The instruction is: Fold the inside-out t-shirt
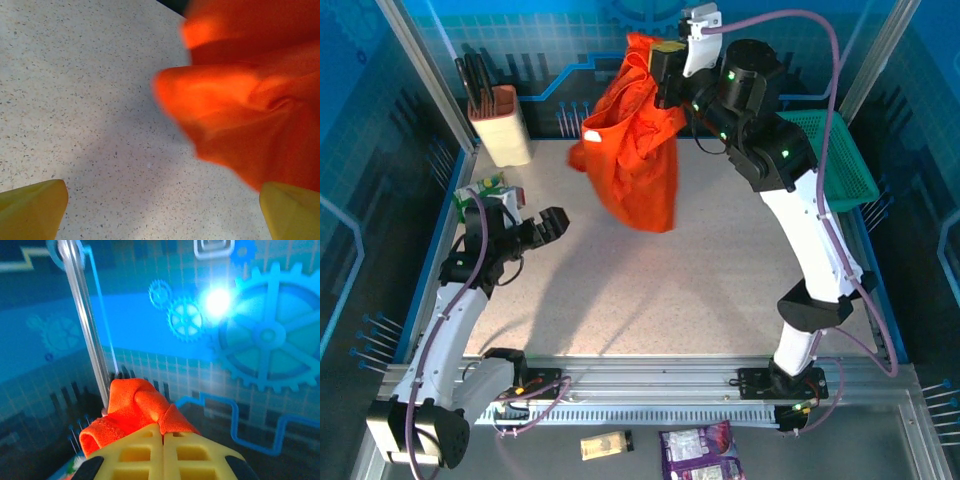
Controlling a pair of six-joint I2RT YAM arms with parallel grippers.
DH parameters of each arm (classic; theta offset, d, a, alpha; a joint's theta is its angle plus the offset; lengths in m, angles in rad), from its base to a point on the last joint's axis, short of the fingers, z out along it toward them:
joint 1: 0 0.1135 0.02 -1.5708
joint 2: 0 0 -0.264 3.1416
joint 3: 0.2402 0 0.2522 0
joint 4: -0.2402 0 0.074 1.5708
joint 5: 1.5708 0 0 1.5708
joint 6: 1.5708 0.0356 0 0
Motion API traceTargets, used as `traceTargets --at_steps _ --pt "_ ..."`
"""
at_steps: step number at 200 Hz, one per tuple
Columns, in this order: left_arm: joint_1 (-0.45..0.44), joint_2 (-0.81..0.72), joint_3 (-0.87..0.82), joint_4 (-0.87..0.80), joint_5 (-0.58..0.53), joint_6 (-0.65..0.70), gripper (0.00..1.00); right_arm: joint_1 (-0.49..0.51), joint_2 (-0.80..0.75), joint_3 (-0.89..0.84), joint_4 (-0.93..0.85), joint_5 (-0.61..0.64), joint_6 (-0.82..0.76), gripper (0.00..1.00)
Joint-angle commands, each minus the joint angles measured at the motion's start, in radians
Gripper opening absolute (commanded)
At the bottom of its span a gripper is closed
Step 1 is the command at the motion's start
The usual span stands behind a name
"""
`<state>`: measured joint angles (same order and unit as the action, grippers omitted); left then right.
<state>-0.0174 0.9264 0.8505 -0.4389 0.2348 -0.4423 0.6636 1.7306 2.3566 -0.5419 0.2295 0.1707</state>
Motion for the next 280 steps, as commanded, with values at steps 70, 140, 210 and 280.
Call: traceTargets --at_steps 70,140,210,280 --pt "-0.006 0.026 0.001 -0.036 -0.023 0.056 0.93 -0.358 -0.252 -0.993 0.000 -0.038 0.296 0.48" --pt "-0.025 0.258 0.039 -0.056 0.019 0.111 0.69 -0.367 -0.261 -1.267 0.026 -0.202 0.295 0.50" --pt "-0.104 0.569 0.217 -0.063 -0.034 0.164 0.60 -0.371 -0.149 -1.324 0.100 -0.276 0.276 0.54" --pt "-0.149 0.832 0.360 -0.076 -0.027 0.167 0.56 -0.383 0.001 -1.251 0.139 -0.349 0.277 0.57"
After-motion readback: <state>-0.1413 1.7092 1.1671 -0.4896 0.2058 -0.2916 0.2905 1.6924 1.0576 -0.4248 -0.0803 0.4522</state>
